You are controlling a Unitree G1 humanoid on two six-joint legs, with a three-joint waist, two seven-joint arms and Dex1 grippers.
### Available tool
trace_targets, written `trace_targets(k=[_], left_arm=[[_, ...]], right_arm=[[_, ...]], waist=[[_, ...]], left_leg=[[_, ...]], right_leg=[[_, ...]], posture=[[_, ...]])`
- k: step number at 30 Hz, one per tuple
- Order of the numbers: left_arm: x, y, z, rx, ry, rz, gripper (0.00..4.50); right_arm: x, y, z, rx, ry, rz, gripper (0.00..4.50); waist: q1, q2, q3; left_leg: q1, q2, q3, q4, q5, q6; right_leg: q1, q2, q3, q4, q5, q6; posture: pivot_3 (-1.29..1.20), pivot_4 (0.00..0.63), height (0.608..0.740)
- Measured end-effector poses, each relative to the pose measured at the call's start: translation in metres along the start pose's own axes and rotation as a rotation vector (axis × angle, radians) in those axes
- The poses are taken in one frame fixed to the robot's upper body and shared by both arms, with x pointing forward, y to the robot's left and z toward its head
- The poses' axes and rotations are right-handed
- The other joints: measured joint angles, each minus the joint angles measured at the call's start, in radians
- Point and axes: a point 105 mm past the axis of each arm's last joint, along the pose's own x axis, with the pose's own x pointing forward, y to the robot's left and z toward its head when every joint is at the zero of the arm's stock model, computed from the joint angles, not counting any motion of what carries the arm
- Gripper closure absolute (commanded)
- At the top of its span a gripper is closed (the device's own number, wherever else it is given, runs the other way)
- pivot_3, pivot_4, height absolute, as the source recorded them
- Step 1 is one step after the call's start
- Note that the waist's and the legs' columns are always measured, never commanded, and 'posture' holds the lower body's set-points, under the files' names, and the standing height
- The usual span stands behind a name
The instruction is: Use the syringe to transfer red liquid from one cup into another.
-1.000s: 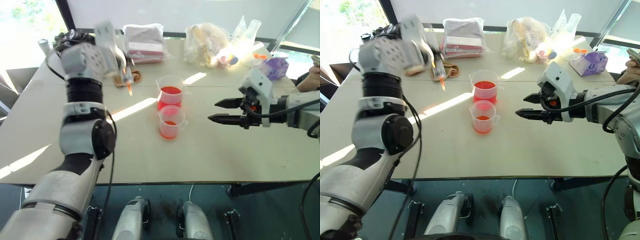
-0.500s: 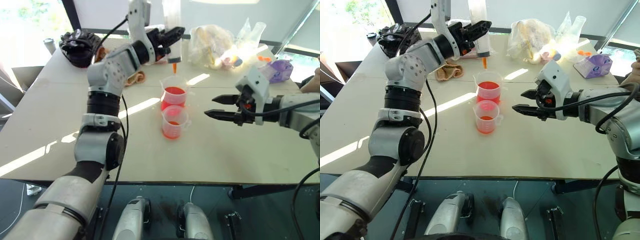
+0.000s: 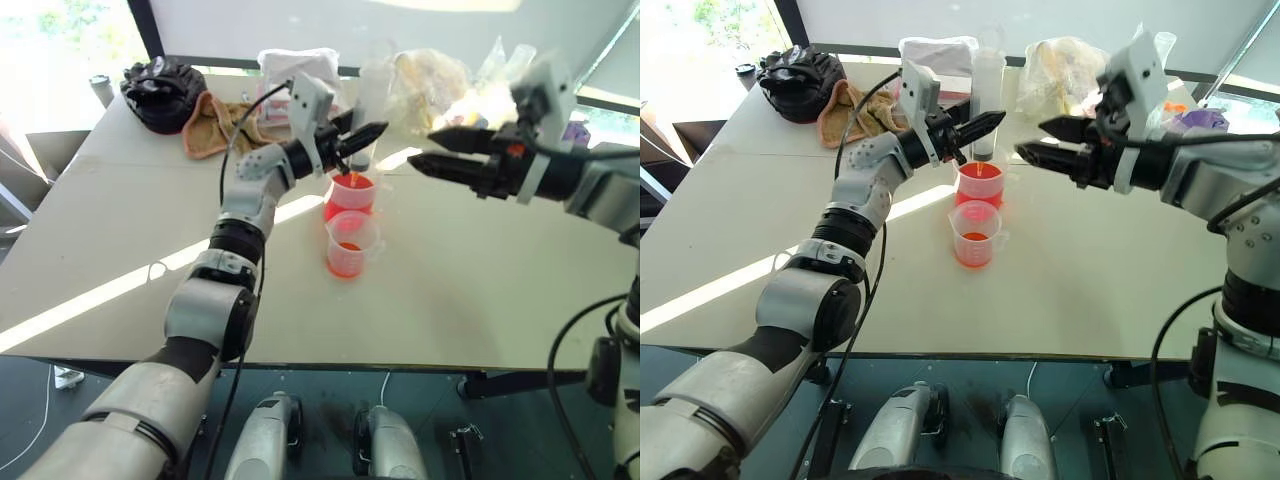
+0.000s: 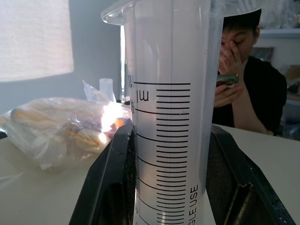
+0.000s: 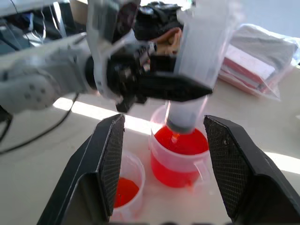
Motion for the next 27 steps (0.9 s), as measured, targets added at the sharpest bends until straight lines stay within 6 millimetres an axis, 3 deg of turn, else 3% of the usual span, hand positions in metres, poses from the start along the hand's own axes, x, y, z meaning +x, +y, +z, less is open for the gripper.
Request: trace_targets(k=[3,9,20,27], left_arm=[[0.001,-0.002,-0.008,0.022,0.014,0.006,3.13],[-0.003,0.001,-0.02,0.051,0.033,0.051,3.13],[-0.004,0.004,-0.029,0.056,0.049,0.098,3.13],[-0.004,0.005,-0.029,0.052,0.046,0.117,3.13]], right_arm=[[0.008,0.001,0.016,0.047,-0.045,0.007,1.72],[0.026,-0.012,0.026,0.17,-0.067,-0.044,1.72],[0.062,-0.026,0.009,0.282,0.004,-0.16,1.72],[0.07,-0.032,0.007,0.304,0.011,-0.191,1.72]], waist=[[0.0,0.0,0.0],[-0.001,0.0,0.0],[-0.015,0.0,0.0],[-0.026,0.001,0.0]], left_leg=[[-0.002,0.0,0.0,0.0,0.0,0.0],[-0.007,-0.001,0.001,0.0,0.0,0.001],[-0.007,0.0,0.006,0.0,0.001,0.005],[-0.007,0.0,0.006,0.0,0.002,0.006]], right_leg=[[-0.002,0.0,0.0,0.0,0.0,0.0],[-0.008,0.001,0.0,0.003,0.0,0.0],[-0.009,0.002,0.0,0.004,0.0,0.0],[-0.009,0.002,0.0,0.004,0.001,0.001]], posture=[[0.0,0.15,0.74],[0.0,0.15,0.74],[0.0,0.15,0.74],[0.0,0.15,0.74]])
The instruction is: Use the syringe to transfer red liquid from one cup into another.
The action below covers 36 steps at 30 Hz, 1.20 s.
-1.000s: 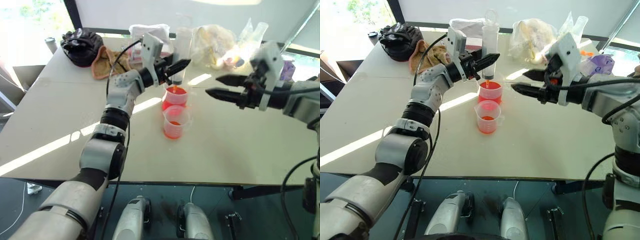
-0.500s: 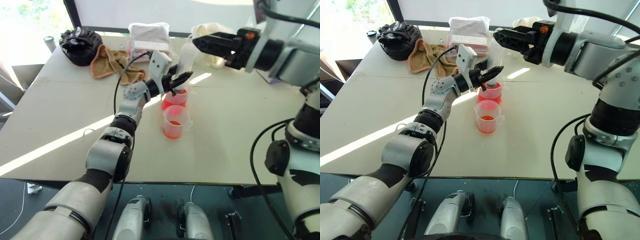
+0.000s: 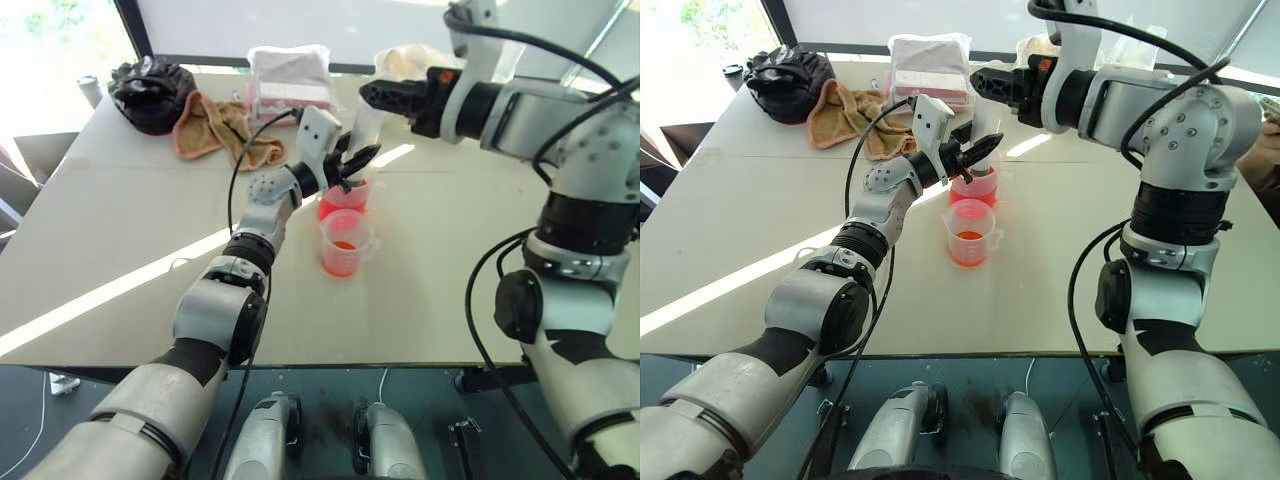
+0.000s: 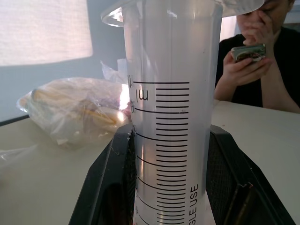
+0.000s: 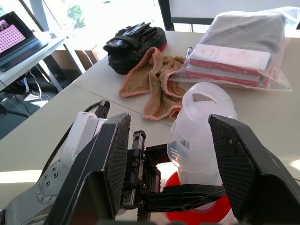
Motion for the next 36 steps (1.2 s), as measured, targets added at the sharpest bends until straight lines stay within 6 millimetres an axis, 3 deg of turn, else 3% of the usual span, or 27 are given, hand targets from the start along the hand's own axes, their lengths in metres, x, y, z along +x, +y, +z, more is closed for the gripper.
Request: trace_targets(k=[15,26,34,36], left_arm=[[0.0,0.0,0.0,0.0,0.003,0.002,3.13],[-0.002,0.001,-0.001,-0.009,-0.005,0.009,3.13],[-0.005,0.002,-0.001,-0.017,-0.02,0.02,3.13],[-0.006,0.003,-0.001,-0.018,-0.022,0.022,3.13]], right_arm=[[0.002,-0.003,0.0,0.012,0.008,-0.029,1.72],[0.023,0.009,0.001,0.026,-0.029,-0.064,1.72],[0.034,0.005,0.0,-0.088,-0.035,-0.16,1.72],[0.035,0.005,-0.001,-0.097,-0.037,-0.172,2.25]], waist=[[0.0,0.0,0.0],[-0.003,0.001,0.0],[-0.007,0.001,0.0],[-0.007,0.001,0.0]], left_leg=[[0.0,0.0,0.0,0.0,0.0,0.0],[0.0,0.0,0.0,0.0,0.0,0.0],[0.0,0.0,0.0,0.0,0.0,0.0],[0.0,0.0,0.0,0.0,0.0,0.0]], right_leg=[[0.0,0.0,0.0,0.0,0.0,0.0],[0.0,0.0,0.0,0.0,0.0,0.0],[0.0,0.001,0.0,0.0,0.0,0.0],[0.0,0.001,0.0,0.0,0.0,0.0]], posture=[[0.0,0.15,0.74],[0.0,0.15,0.74],[0.0,0.15,0.74],[0.0,0.15,0.74]])
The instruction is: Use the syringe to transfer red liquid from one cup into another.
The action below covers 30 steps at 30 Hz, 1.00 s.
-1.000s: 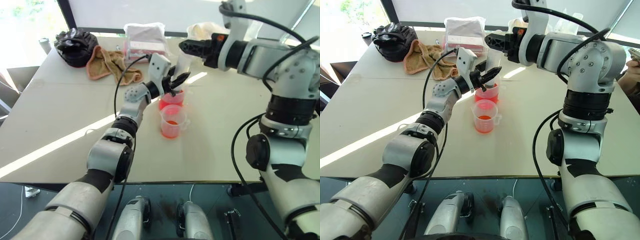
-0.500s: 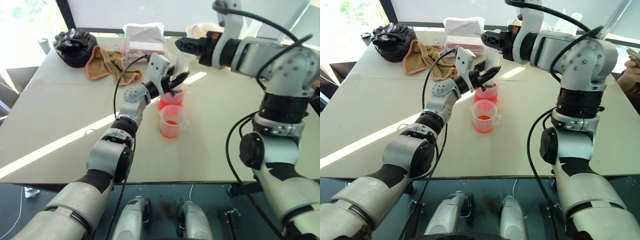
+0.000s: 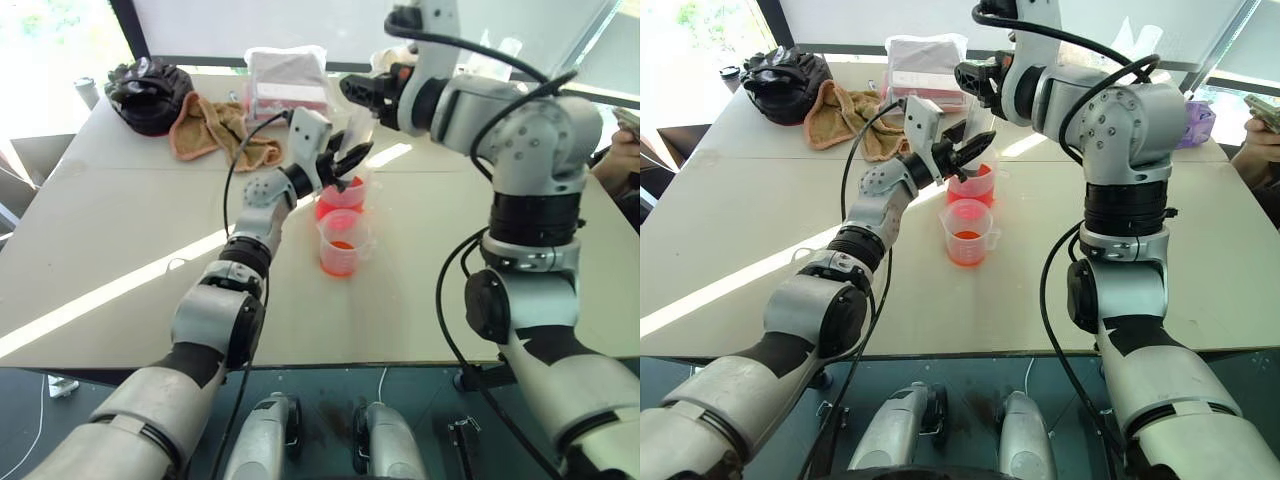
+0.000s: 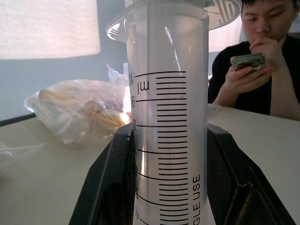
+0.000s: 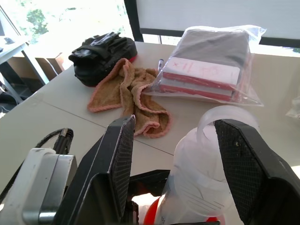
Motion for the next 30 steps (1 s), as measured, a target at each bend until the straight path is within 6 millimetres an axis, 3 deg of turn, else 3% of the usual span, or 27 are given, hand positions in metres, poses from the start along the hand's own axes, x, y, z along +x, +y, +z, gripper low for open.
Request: trace_targets(k=[5,30], left_arm=[[-0.004,0.0,0.0,0.005,-0.017,0.007,3.13],[-0.012,-0.004,-0.001,0.005,-0.066,0.0,3.13]], right_arm=[[0.002,-0.003,0.0,0.004,-0.023,-0.044,4.45],[-0.01,0.01,-0.001,0.015,-0.044,0.057,4.45]], waist=[[-0.002,0.0,0.0],[-0.014,0.0,0.0]], left_leg=[[0.0,0.0,0.0,0.0,0.0,0.0],[0.0,0.0,0.0,0.0,0.0,0.0]], right_leg=[[0.0,0.0,0.0,0.0,0.0,0.0],[0.0,0.0,0.0,0.0,0.0,0.0]], posture=[[0.0,0.15,0.74],[0.0,0.15,0.74]])
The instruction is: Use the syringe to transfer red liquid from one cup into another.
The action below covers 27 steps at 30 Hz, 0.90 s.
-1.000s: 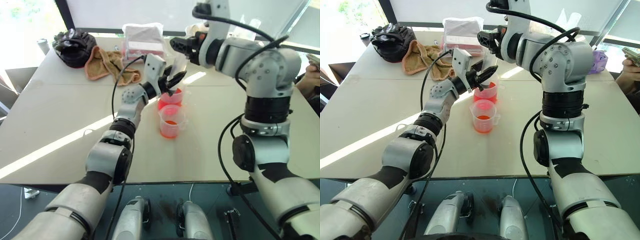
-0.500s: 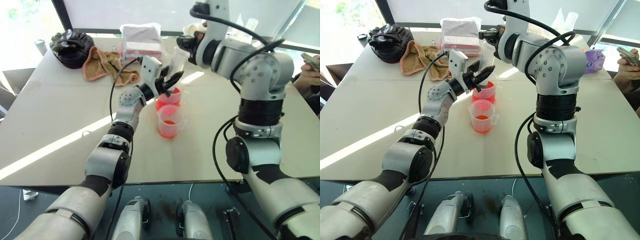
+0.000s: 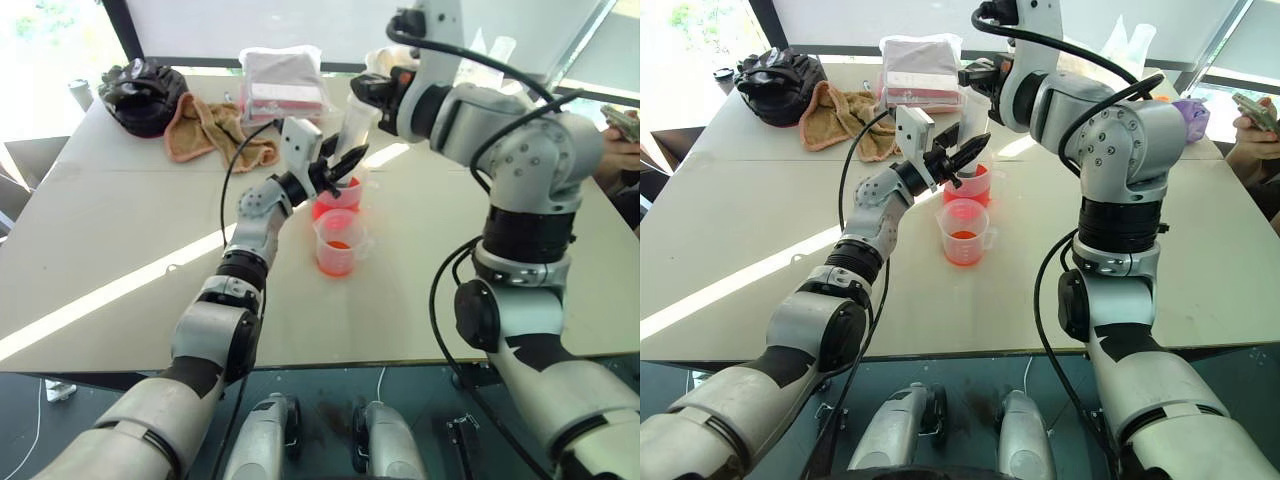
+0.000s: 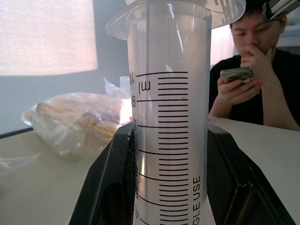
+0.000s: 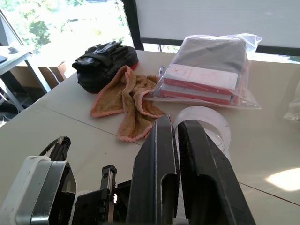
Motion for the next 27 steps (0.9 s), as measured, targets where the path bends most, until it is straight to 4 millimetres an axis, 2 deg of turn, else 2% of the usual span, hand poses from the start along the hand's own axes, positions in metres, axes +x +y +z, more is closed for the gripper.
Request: trace_targets(k=[27], left_arm=[[-0.003,0.001,-0.004,0.001,0.0,0.022,3.13]], right_arm=[[0.003,-0.006,0.012,-0.024,0.004,0.019,4.45]], waist=[[-0.002,0.0,0.0]], left_leg=[[0.0,0.0,0.0,0.0,0.0,0.0]], right_leg=[[0.0,0.0,0.0,0.0,0.0,0.0]], posture=[[0.0,0.15,0.74]])
